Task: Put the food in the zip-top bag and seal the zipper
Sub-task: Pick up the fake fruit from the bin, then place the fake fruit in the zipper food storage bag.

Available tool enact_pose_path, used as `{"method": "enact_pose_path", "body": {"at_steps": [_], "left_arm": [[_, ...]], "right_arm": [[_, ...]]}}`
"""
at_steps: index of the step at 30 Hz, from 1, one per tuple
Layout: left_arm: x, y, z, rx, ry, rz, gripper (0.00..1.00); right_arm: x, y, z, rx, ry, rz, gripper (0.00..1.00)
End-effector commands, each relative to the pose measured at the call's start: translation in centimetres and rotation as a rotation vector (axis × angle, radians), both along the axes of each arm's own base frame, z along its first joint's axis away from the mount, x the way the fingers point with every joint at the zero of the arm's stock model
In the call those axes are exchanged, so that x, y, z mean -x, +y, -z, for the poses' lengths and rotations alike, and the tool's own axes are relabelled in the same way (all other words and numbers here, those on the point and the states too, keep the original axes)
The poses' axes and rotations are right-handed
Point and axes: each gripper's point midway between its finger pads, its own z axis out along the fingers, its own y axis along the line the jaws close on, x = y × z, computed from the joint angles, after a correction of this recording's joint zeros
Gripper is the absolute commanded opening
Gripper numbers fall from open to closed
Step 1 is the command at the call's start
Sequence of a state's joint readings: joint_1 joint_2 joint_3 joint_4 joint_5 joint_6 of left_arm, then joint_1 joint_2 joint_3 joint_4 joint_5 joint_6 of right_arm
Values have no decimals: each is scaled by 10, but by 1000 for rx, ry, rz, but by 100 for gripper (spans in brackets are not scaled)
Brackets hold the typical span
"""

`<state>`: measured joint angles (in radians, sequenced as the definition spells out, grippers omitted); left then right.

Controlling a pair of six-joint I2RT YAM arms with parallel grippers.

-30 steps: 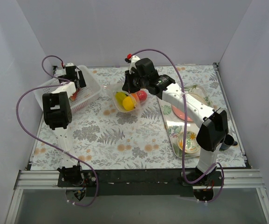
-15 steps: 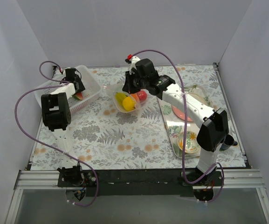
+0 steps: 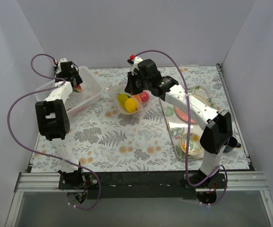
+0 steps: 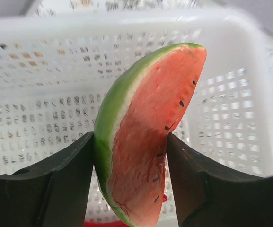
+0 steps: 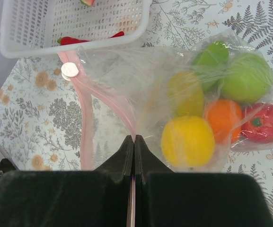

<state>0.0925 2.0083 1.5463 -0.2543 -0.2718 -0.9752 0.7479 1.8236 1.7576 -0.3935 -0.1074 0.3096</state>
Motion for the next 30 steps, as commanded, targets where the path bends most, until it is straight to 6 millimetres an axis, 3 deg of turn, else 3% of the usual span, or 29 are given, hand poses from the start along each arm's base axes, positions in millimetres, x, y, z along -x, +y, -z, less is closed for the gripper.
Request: {"method": "enact_pose_path", "body": {"at_steps": [1,3,5,6,7,8,10,11,12,14,16,18,19,22,23,25,26,30], "left_arm": [[8,-1,-90,-20,-170,21,26],[16,-8,-112,1,-206,45,26],[26,-22,-112,70,-202,81,26],[33,-31,-126,98,-229,110,25],[40,-39,-123,142,-222,120,25],[49,-51,-121,195,-210,156,25],[67,-68,-139,261,-248,214,25],[79,-78,-128,319,-223,220,25],[94,-95,-147,364,-262,290,25],[117,-112,-141,436,-242,317,26],[146,-137,-167,486,-293,424,27],[169,-153,-169,532,-281,454,27],[186,-164,-184,555,-313,511,28],[215,-189,-185,605,-276,572,28],[226,-191,-194,612,-303,583,28],[238,-203,-194,670,-317,605,29],[241,-209,-208,688,-378,638,29],[247,-241,-199,836,-327,693,30]], "right_arm": [[-6,1,-38,-51,-75,6,1],[-8,3,-38,-51,-78,6,1],[-12,6,-38,-51,-80,9,1],[-13,7,-37,-48,-76,10,1],[-16,10,-32,-39,-67,11,1],[-18,12,-40,-52,-78,14,1],[-22,15,-36,-47,-70,17,1],[-25,16,-39,-55,-73,20,1],[-26,18,-40,-59,-74,20,1],[-28,21,-37,-59,-67,26,1],[-30,22,-33,-60,-63,29,1],[-31,22,-29,-59,-55,37,1],[-32,22,-28,-58,-55,41,1],[-33,23,-26,-68,-49,52,1],[-34,23,-27,-74,-51,54,1],[-32,25,-26,-82,-41,54,1],[-32,26,-27,-87,-42,52,1],[-30,26,-27,-79,-33,51,1]]}}
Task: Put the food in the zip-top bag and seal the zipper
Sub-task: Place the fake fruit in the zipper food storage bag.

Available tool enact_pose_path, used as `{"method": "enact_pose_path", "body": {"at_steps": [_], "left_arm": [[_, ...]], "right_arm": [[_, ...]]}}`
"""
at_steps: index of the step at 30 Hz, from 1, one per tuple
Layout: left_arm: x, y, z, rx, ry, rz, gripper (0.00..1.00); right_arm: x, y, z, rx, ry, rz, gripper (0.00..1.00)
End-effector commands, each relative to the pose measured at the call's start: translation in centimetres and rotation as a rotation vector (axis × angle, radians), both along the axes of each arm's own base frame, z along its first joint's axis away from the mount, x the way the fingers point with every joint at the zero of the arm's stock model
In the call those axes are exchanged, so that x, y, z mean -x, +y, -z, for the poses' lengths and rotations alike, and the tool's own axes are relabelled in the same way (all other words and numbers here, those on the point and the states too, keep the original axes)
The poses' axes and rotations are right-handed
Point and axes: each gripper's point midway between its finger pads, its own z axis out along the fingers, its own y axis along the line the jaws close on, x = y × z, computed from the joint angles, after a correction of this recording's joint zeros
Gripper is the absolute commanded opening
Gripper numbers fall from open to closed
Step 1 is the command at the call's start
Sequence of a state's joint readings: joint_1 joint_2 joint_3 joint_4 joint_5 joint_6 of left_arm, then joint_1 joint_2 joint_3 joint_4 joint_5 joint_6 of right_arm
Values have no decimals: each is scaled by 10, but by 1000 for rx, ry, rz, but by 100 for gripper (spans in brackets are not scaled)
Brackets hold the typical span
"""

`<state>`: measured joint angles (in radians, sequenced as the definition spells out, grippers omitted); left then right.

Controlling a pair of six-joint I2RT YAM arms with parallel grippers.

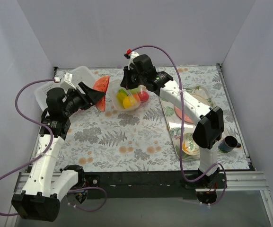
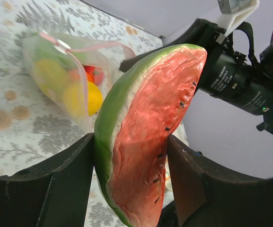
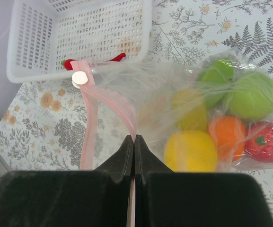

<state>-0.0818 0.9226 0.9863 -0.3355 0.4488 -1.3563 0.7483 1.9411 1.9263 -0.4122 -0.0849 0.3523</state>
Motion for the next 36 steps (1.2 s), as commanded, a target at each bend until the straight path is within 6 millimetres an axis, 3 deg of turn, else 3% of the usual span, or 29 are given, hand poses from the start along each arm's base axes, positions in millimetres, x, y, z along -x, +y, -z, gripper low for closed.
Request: {"method": "enact_pose_path", "body": {"at_steps": [1,3,8,10,15,17,24,29,31,33,34,36], "left_arm": [[7,-37,10,140,98,115,28],[11,-44,12,151,126,106,28],[12,-39,27,25,216,51,30],[13,-37,47,-50,295,28,31],[9,-38,58,-170,320,32,31],[4,-37,75,-238,372,20,31],[-5,-47,97,-359,437,43,30],[-19,-48,84,-427,433,11,33],[-24,-49,92,-460,472,11,37],[-36,-47,82,-488,450,-14,38],[-40,-47,88,-507,474,-18,41],[-48,-49,78,-499,449,-36,52]], "right_arm": [[-6,4,-20,-39,-40,22,1],[-7,2,-23,-36,-50,27,1],[-3,5,-24,-45,-48,26,1],[-2,6,-26,-40,-53,33,1],[0,7,-31,-38,-65,43,1],[2,8,-32,-35,-69,43,1],[6,8,-32,-13,-80,59,1],[15,15,-32,-8,-86,42,1],[20,17,-34,-7,-92,39,1],[25,20,-34,-7,-92,30,1],[27,21,-35,-13,-93,27,1],[31,22,-33,-17,-85,19,1]]}}
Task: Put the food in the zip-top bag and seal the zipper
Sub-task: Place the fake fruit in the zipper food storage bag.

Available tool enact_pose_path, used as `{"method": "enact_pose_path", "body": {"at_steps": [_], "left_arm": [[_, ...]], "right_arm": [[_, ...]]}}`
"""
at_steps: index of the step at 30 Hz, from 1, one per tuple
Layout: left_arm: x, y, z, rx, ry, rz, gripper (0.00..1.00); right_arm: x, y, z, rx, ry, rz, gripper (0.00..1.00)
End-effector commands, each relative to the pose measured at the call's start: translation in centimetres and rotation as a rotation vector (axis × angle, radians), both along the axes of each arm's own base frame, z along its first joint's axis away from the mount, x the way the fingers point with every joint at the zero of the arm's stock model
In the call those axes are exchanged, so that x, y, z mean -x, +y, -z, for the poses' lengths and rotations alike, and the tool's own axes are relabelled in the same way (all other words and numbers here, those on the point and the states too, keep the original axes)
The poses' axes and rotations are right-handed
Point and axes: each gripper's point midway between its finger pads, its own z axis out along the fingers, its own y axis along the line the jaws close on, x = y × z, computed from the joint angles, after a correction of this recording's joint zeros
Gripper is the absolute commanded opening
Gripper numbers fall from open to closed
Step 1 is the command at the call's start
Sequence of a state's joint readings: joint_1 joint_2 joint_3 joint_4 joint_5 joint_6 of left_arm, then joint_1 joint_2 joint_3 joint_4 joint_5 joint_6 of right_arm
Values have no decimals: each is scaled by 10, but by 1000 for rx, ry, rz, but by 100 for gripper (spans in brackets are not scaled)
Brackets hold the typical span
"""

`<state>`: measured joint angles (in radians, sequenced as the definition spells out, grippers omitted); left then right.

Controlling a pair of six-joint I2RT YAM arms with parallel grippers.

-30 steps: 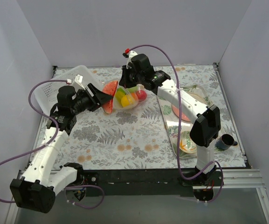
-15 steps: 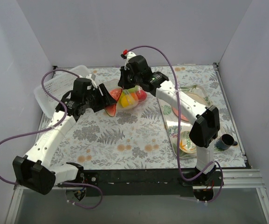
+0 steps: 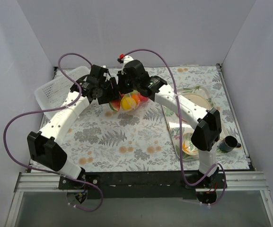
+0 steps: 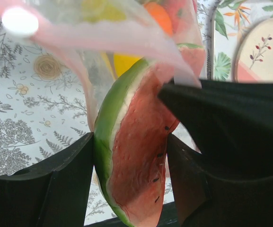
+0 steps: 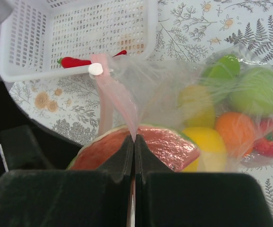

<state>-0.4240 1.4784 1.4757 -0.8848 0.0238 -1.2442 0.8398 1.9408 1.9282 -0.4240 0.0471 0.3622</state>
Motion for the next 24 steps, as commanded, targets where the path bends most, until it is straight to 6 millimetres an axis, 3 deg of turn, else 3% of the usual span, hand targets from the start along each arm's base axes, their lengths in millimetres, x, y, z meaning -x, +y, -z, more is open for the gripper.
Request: {"method": "enact_pose_path", "body": {"at_steps": [1,6,9,14,18,20,21,22,24], "left_arm": [[-16,6,-15,-56,-51,-36,54],[-23,2,-10,-38,-54,-52,64],[-25,2,-18,-10,-93,-71,75],[-27,-2,-28,20,-132,-58,80],[-22,-1,-49,51,-178,-59,79],[-11,6,-72,83,-233,-79,79],[-8,13,-79,79,-261,-108,79],[1,21,-99,102,-321,-127,79],[4,43,-105,74,-357,-212,82]], "right_arm": [[10,3,-34,-59,-50,-16,1],[14,2,-40,-67,-48,-25,1],[13,0,-42,-59,-56,-19,1],[11,2,-45,-53,-67,-25,1],[0,-3,-46,-32,-79,-3,1],[-15,-14,-48,-37,-57,16,1],[-16,-15,-51,-54,-43,11,1],[-20,-20,-52,-57,-44,22,1],[-16,-20,-61,-85,-46,-4,1]]}}
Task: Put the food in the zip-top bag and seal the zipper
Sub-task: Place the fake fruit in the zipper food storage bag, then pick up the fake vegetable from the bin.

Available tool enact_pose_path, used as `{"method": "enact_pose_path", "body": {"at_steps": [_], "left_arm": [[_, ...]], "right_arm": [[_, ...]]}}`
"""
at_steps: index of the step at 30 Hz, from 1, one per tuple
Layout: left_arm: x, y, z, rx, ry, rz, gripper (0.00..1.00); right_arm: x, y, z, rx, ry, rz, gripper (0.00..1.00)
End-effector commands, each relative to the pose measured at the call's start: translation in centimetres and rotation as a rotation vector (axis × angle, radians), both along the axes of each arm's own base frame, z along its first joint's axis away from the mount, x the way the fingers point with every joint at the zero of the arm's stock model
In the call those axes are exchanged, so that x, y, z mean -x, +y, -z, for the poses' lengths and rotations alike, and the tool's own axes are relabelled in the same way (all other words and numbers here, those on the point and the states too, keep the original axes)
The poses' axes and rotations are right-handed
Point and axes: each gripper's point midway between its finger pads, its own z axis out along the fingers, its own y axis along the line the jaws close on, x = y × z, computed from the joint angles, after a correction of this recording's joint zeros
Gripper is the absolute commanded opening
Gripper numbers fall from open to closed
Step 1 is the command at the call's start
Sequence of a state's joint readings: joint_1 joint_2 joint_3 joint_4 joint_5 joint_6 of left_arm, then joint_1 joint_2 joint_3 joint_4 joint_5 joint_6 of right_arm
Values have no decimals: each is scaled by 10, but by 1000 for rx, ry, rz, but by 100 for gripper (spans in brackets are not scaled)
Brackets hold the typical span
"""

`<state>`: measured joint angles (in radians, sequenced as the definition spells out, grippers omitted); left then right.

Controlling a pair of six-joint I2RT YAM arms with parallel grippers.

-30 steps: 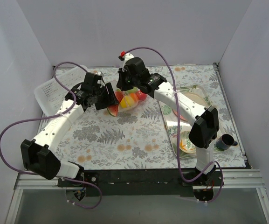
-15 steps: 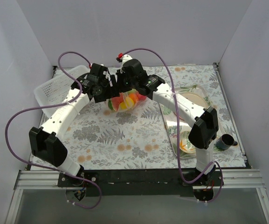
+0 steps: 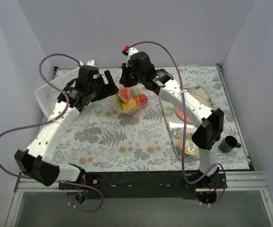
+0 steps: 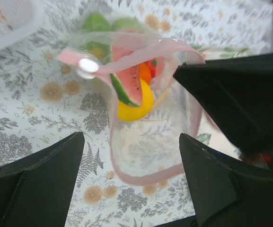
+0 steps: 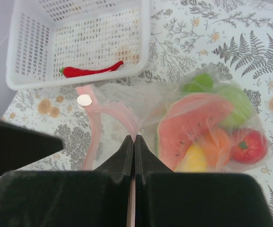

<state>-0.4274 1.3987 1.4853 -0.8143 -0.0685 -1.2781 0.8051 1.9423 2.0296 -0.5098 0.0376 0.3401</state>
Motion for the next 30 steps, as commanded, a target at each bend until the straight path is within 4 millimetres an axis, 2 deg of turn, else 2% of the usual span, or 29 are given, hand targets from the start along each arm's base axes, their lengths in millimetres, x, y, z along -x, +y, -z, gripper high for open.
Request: {"method": "enact_pose_path", "body": {"at_steps": [1,2,4,5,6,7,8,9,11,12,14,15,17,20,21,22,23,24,26,28,30], "left_arm": [[18,43,-64,29,-200,-157,82],[14,58,-61,5,-196,-205,85],[6,72,-51,-8,-162,-213,86],[-6,95,-41,-14,-137,-266,86],[-11,106,-26,-26,-107,-283,86],[-18,116,-20,-34,-103,-304,86],[-27,134,-3,-46,-61,-356,86],[-28,143,17,-46,-16,-388,86],[-37,161,37,7,22,-499,85],[-43,163,53,19,57,-534,85],[-53,172,64,57,86,-659,86],[-58,176,78,60,128,-720,86],[-60,190,82,77,145,-882,91],[-66,200,103,90,177,-1001,93],[-69,203,108,89,184,-1020,94],[-71,203,125,74,228,-1035,94],[-74,202,128,80,241,-1049,96],[-74,216,135,102,263,-1104,96],[-72,222,154,104,320,-1137,96],[-79,218,161,176,343,-1119,96],[-85,216,157,249,348,-1092,96]], "right_arm": [[-3,-3,-36,-91,-25,-28,1],[-1,-3,-41,-111,-31,-36,1],[5,-3,-34,-117,-12,-48,1],[8,-5,-40,-130,-21,-52,1],[8,-6,-35,-127,-19,-51,1],[10,-6,-37,-130,-21,-54,1],[11,-7,-39,-131,-24,-56,1],[11,-7,-39,-131,-24,-60,1],[14,-9,-39,-129,-27,-65,1],[16,-9,-39,-130,-28,-69,1],[19,-12,-39,-139,-32,-71,1],[20,-11,-36,-140,-28,-76,1],[22,-13,-33,-144,-24,-79,1],[25,-15,-31,-139,-20,-84,1],[27,-16,-31,-137,-25,-88,1],[27,-17,-31,-135,-28,-87,1],[28,-19,-35,-138,-37,-87,1],[29,-21,-32,-128,-39,-86,1],[31,-24,-35,-127,-45,-86,1],[32,-27,-36,-118,-53,-85,1],[33,-31,-38,-116,-66,-78,1]]}}
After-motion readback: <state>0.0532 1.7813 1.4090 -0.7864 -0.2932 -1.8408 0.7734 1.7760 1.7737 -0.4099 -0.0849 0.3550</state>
